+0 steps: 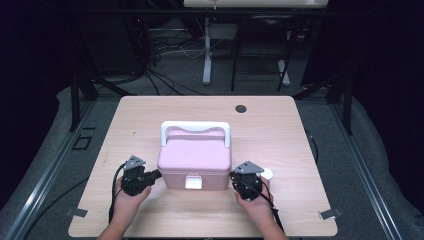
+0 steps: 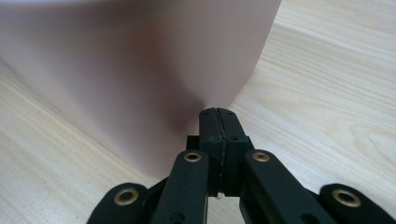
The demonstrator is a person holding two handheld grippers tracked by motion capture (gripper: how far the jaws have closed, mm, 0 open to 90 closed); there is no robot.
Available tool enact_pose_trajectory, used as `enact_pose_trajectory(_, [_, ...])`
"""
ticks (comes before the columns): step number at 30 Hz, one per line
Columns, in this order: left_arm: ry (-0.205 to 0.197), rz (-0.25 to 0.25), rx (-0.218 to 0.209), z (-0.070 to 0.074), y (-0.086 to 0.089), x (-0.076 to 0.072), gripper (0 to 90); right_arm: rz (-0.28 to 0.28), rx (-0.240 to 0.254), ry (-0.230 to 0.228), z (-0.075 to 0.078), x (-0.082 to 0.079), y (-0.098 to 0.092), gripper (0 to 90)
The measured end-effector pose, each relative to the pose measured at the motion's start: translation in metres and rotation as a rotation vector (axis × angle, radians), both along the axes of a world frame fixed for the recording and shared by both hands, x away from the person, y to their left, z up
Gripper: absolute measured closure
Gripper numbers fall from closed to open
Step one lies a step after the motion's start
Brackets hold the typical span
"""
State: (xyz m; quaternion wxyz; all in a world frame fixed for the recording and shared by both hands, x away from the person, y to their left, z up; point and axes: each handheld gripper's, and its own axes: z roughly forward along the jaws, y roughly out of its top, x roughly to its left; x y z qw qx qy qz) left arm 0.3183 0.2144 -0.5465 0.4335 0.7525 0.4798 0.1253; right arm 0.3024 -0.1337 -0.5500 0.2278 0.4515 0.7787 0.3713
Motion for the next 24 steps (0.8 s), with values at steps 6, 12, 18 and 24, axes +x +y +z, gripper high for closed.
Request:
enact_pose_trajectory(6, [0.002,-0.017,0.006,0.001,0.000,-0.009,90.0,0.001,0.004,0.014,0.001,-0.006,-0.002,90.0])
enact_pose_trajectory(12, [0.006,-0.024,0.005,0.001,0.000,-0.016,90.0,0.016,-0.007,0.018,0.002,-0.013,-0.003,90.0])
enact_pose_trajectory(18, [0.014,-0.038,0.008,0.002,0.001,-0.023,90.0,0.024,-0.002,0.023,0.002,-0.020,-0.003,90.0])
enact_pose_trajectory(24, [0.019,-0.048,0.007,0.002,0.001,-0.030,90.0,0.031,-0.009,0.025,0.003,-0.027,-0.004,90.0])
